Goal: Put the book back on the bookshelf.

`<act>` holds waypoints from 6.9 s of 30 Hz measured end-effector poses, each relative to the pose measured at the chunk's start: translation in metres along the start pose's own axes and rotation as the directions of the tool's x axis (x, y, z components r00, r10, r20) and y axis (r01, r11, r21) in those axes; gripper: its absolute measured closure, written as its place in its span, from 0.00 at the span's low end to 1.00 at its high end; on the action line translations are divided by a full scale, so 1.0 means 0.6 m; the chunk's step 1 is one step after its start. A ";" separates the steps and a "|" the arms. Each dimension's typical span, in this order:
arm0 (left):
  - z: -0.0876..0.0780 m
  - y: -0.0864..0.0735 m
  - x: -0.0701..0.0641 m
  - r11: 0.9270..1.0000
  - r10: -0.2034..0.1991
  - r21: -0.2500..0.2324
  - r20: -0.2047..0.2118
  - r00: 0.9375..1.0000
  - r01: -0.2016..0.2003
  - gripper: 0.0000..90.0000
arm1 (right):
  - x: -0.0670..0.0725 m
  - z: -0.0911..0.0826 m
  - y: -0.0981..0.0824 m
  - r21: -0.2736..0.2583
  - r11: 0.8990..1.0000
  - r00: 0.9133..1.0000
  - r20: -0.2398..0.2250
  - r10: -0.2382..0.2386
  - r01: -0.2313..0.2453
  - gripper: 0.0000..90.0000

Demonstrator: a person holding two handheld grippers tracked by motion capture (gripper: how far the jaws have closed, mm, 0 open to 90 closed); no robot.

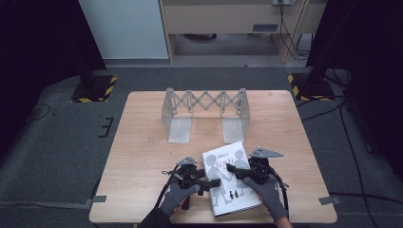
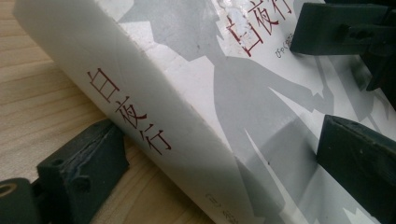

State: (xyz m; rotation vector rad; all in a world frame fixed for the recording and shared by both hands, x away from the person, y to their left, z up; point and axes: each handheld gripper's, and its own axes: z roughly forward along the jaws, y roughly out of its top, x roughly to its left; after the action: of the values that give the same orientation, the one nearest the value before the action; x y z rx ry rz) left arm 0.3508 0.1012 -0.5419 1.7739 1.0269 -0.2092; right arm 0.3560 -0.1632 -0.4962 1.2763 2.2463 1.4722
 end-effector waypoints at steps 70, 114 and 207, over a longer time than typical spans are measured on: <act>0.002 0.003 -0.014 1.000 -0.004 -0.001 -0.090 0.996 0.004 0.08 | -0.031 0.005 -0.026 -0.026 0.989 0.988 0.046 0.145 -0.144 0.46; -0.024 0.029 -0.041 0.990 0.039 -0.140 0.033 0.999 -0.034 0.34 | -0.021 -0.019 -0.002 -0.139 0.982 0.991 -0.069 0.117 -0.126 0.44; -0.113 0.067 -0.089 0.918 0.250 -0.286 -0.117 0.961 -0.274 0.54 | -0.144 -0.030 -0.046 0.172 0.985 0.891 0.448 -0.075 -0.004 0.18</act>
State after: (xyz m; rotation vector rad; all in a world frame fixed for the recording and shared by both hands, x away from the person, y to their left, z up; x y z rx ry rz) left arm 0.3257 0.1248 -0.4530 1.6271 0.8141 0.1782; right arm 0.3840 -0.2421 -0.5350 1.4382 2.0888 0.8615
